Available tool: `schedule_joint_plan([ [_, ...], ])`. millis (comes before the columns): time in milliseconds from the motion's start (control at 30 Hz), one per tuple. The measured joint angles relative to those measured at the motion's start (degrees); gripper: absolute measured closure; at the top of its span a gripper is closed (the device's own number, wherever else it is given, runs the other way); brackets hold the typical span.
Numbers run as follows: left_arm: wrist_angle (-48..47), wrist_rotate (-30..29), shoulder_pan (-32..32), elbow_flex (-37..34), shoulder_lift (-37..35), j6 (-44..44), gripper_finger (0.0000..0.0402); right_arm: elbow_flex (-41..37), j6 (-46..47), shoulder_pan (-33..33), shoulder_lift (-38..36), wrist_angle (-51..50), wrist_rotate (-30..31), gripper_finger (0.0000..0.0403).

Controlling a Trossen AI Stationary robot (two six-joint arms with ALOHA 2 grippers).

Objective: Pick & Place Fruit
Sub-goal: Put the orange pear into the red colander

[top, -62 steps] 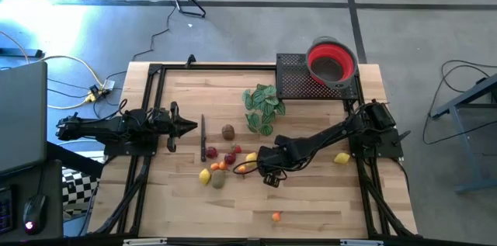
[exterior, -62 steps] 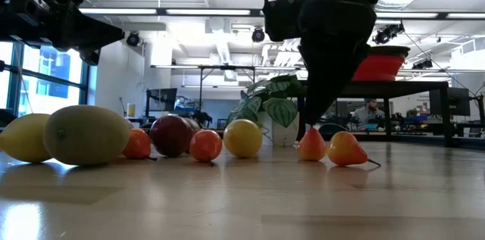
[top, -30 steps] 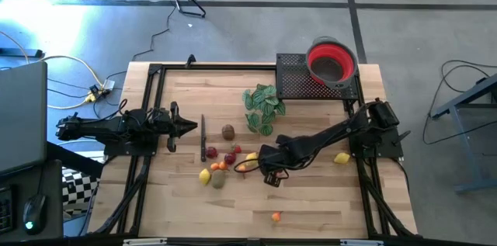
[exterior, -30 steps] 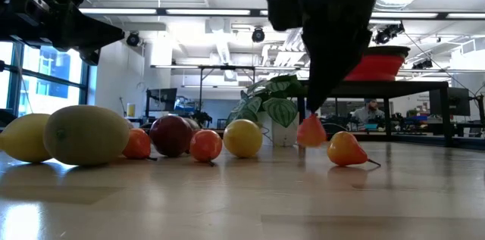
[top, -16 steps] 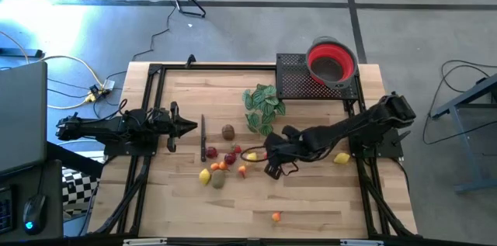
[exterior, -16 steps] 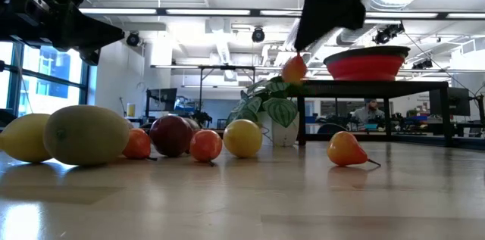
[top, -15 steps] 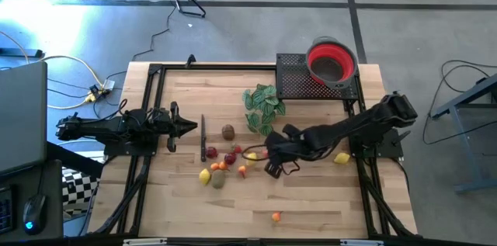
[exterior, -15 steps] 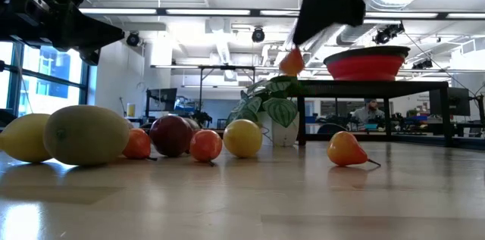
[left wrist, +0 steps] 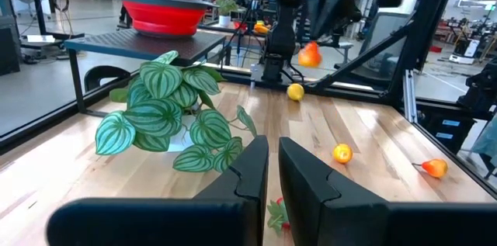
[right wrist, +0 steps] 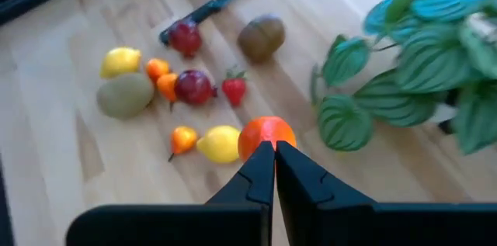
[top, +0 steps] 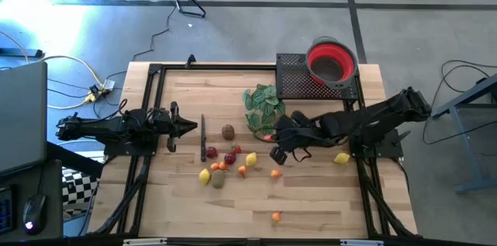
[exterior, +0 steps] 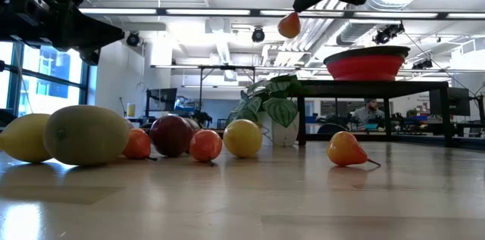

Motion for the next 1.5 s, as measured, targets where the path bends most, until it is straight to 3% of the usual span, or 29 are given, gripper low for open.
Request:
schedule_joint_plan([
  [233,0.1,0.0,0.0,0.0,0.0,0.0,0.0368,0.0,-0.1,-4.5,-3.1,-4.6,0.5,0.0399],
  [933,0.5,-2.9,0.0,0.0,0.0,0.0,0.0368,1.3,-10.7,-20.5,-11.6,-5.9,6.7,0.0399],
  [1233,0.6,-3.2,0.0,0.0,0.0,0.0,0.0368,2.2,-14.7,-27.0,-17.0,-4.7,16.1,0.0399],
  [1500,0.6,-3.2,0.0,0.0,0.0,4.2,0.0368,2.2,-18.7,-35.4,-17.6,-0.9,18.0,0.0399],
])
